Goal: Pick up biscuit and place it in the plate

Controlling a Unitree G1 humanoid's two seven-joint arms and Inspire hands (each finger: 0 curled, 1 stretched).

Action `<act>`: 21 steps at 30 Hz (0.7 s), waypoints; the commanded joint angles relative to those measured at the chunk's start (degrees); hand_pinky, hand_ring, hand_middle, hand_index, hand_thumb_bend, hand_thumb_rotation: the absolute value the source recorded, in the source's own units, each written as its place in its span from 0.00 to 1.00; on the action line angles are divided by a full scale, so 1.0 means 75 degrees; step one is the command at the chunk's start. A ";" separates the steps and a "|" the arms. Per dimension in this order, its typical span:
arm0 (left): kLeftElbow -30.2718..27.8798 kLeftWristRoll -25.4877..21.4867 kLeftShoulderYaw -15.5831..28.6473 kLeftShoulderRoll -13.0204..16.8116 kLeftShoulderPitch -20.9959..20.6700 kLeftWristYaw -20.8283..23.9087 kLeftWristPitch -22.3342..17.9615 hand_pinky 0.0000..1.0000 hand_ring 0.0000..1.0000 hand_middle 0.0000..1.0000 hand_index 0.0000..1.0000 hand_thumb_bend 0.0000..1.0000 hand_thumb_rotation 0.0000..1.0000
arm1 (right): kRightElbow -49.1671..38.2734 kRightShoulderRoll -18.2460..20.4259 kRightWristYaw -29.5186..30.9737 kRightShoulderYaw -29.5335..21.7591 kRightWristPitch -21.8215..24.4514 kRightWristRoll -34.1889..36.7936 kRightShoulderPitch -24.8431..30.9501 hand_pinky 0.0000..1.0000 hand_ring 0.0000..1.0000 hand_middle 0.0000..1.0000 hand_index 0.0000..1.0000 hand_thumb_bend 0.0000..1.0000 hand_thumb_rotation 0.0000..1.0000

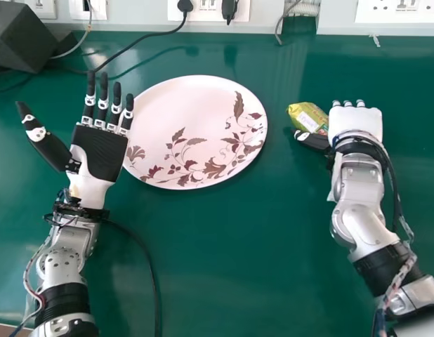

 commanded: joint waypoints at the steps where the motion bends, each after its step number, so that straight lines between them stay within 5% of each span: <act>1: 0.0358 -0.0001 0.0029 -0.0260 0.0475 0.0120 0.0114 0.69 0.75 0.82 0.88 1.00 0.63 | 0.0096 -0.0062 0.0080 0.0104 -0.0045 0.0137 0.0194 0.61 0.78 0.96 1.00 0.94 0.04; 13: 0.0062 -0.0288 0.0099 -0.0363 0.0596 0.0660 0.0506 0.71 0.76 0.83 0.89 1.00 0.64 | -0.0175 -0.0234 0.0116 0.0130 -0.0089 0.0218 0.0284 0.44 0.61 0.81 0.77 0.86 0.00; 15: 0.0037 -0.0372 0.0121 -0.0409 0.0605 0.0716 0.0494 0.71 0.76 0.83 0.89 1.00 0.63 | -0.0249 -0.0255 0.0116 0.0122 -0.0099 0.0222 0.0307 0.44 0.59 0.78 0.73 0.81 0.00; 17: 0.0069 -0.0493 0.0169 -0.0464 0.0587 0.0747 0.0516 0.71 0.76 0.83 0.89 1.00 0.63 | -0.0312 -0.0277 0.0150 0.0117 -0.0102 0.0229 0.0319 0.43 0.57 0.75 0.71 0.47 0.00; 21: 0.0162 -0.0843 0.0234 -0.0424 0.0569 0.0863 0.0964 0.71 0.76 0.84 0.89 1.00 0.62 | -0.0416 -0.0318 0.0086 0.0084 -0.0131 0.0270 0.0364 0.40 0.54 0.71 0.66 0.42 0.00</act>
